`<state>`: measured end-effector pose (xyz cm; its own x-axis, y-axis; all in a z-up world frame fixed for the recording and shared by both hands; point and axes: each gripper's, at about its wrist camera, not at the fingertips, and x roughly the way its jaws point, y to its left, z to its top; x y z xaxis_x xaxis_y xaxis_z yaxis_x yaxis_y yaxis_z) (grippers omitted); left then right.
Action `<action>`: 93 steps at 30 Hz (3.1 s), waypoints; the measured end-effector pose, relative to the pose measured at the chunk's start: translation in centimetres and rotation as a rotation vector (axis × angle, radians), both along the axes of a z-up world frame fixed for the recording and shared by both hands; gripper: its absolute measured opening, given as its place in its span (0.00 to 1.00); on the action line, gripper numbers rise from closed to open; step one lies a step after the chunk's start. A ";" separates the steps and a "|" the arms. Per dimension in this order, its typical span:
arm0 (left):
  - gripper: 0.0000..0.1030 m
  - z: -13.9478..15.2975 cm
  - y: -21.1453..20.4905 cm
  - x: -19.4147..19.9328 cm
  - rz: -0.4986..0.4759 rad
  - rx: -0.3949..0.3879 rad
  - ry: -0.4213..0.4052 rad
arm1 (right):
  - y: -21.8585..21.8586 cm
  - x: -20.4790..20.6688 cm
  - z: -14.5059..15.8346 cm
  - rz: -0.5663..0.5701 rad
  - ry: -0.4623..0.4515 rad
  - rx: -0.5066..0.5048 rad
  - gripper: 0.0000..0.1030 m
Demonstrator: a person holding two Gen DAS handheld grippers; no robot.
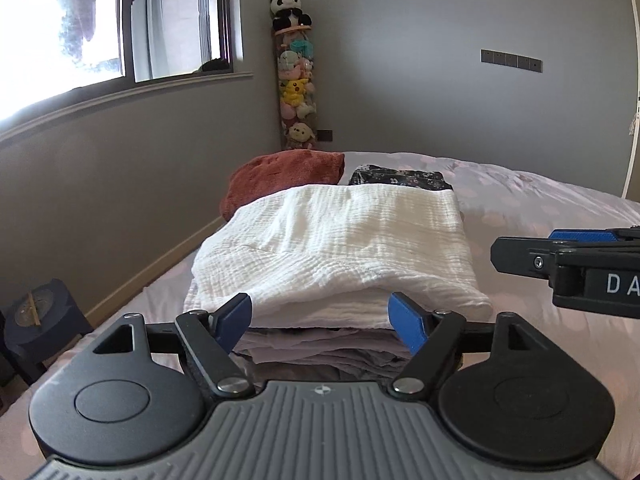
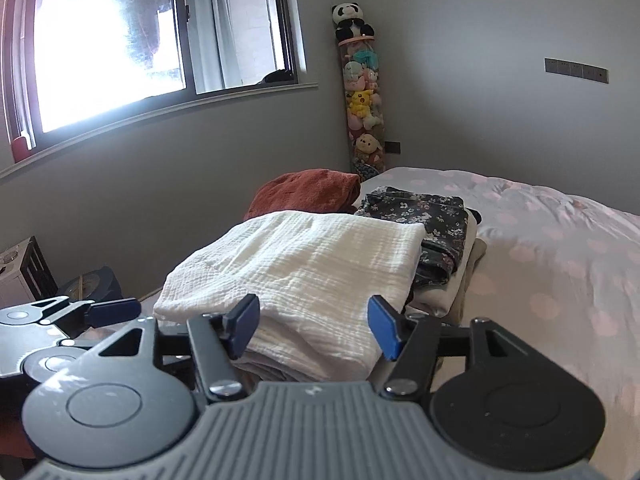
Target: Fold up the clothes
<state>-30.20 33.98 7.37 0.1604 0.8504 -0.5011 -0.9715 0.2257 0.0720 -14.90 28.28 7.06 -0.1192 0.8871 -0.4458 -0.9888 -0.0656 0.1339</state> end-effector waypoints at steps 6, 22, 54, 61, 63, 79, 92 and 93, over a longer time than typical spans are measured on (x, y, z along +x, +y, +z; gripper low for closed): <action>0.74 -0.2 -2.5 -0.9 0.013 0.042 0.016 | -2.0 -0.6 -1.0 -0.015 0.054 -0.032 0.66; 0.74 -1.4 -6.8 -2.1 0.051 0.045 0.003 | -7.5 -2.6 -2.2 -0.019 0.008 -0.025 0.69; 0.74 -1.2 -9.0 -3.0 0.025 0.048 -0.002 | -10.5 -4.2 -1.2 -0.067 -0.007 0.053 0.84; 0.74 -1.3 -9.3 -3.2 0.017 0.036 -0.013 | -11.2 -4.4 -1.5 -0.065 0.002 0.047 0.84; 0.74 -1.2 -9.4 -3.3 0.016 0.038 -0.018 | -11.4 -4.5 -1.5 -0.061 0.002 0.048 0.84; 0.74 -0.5 -10.4 -2.7 -0.018 0.056 -0.024 | -12.5 -4.5 -1.3 -0.051 0.017 0.065 0.85; 0.75 -0.4 -10.5 -2.8 -0.021 0.058 -0.018 | -12.7 -4.6 -1.2 -0.041 0.021 0.070 0.86; 0.74 -0.4 -10.5 -2.7 -0.021 0.057 -0.018 | -12.7 -4.7 -1.3 -0.041 0.022 0.070 0.86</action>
<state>-32.95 23.46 6.96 0.1868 0.8741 -0.4484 -0.9679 0.2419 0.0682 -19.57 15.53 5.81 -0.0908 0.9203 -0.3804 -0.9878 -0.0348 0.1518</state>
